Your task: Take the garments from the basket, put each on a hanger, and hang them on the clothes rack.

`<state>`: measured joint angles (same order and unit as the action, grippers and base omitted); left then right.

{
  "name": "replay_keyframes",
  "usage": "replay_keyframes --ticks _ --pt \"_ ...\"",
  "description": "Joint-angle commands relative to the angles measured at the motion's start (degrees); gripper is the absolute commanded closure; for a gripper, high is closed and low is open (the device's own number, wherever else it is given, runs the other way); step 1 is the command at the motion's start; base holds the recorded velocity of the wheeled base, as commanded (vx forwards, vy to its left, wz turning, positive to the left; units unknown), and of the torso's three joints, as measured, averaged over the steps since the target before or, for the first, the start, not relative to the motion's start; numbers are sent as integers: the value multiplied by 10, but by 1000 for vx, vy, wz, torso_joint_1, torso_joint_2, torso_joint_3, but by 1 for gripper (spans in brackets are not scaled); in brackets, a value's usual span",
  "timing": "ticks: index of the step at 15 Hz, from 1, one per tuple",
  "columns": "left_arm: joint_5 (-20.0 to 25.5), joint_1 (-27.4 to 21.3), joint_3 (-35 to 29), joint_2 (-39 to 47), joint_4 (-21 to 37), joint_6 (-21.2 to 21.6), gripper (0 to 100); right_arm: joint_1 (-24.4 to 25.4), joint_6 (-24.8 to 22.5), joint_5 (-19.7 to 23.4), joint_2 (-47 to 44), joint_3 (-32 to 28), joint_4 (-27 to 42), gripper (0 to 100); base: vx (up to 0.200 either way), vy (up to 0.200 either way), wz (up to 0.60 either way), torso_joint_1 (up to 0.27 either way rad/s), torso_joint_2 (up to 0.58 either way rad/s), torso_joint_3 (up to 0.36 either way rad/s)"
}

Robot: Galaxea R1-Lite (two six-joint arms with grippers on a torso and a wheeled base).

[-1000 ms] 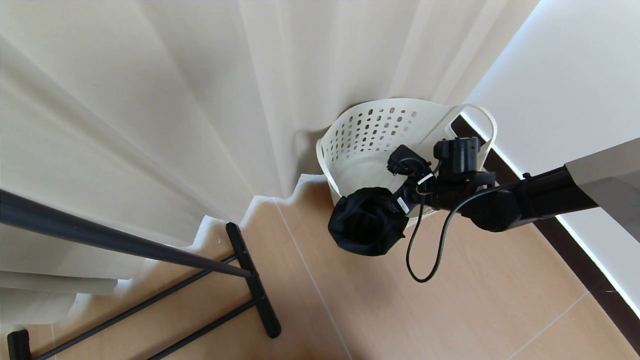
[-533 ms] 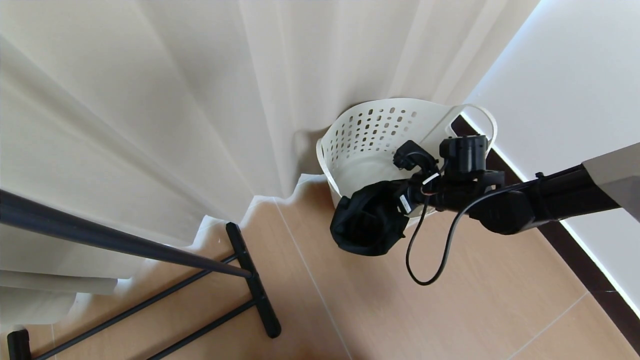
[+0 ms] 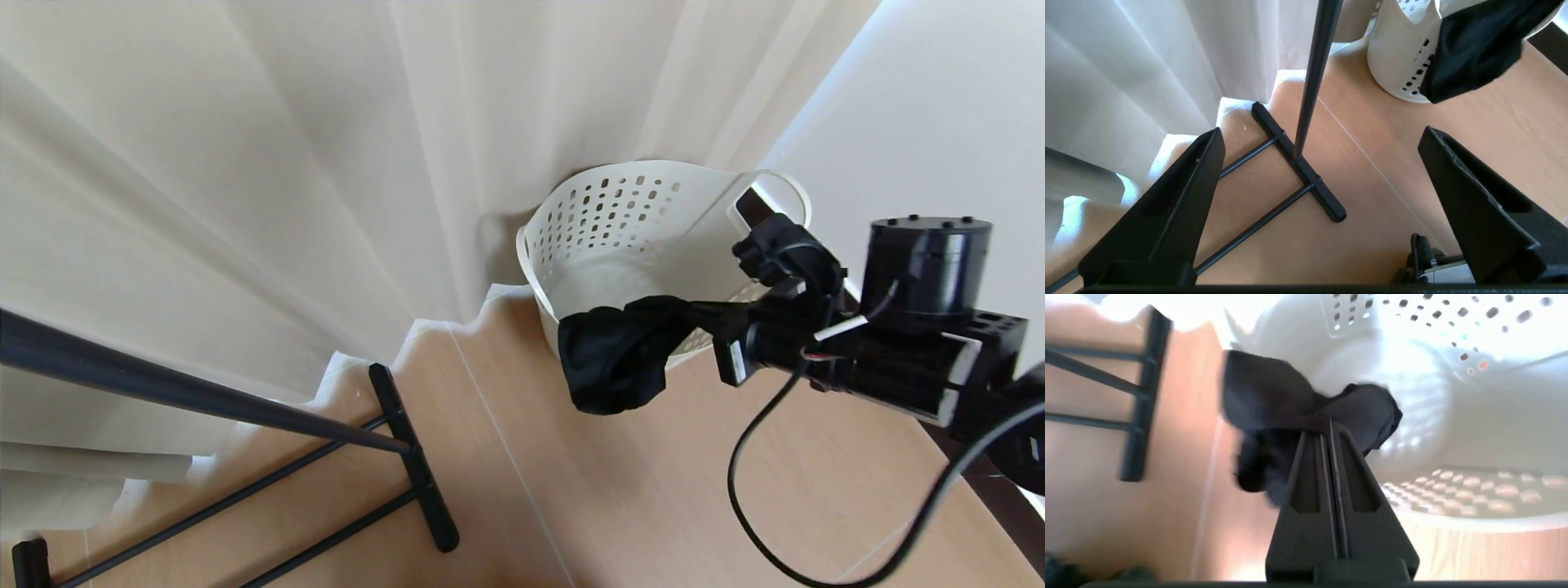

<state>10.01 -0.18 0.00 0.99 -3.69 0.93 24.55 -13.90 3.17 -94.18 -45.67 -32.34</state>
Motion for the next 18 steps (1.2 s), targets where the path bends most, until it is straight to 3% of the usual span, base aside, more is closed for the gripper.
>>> replay_keyframes --ticks 1,6,7,18 --pt "0 0 0 -1 -1 0 0 82 37 -62 149 106 -31 100 0 0 0 0 0 0" --pt "0 0 0 -1 -1 0 0 175 48 -130 212 133 -36 100 0 0 0 0 0 0" --pt "-1 0 0 -1 -1 -2 0 190 70 -149 217 141 -36 100 0 0 0 0 0 0" --pt "2 -1 0 -2 0 0 0 192 82 -161 225 174 -113 100 0 0 0 0 0 0"
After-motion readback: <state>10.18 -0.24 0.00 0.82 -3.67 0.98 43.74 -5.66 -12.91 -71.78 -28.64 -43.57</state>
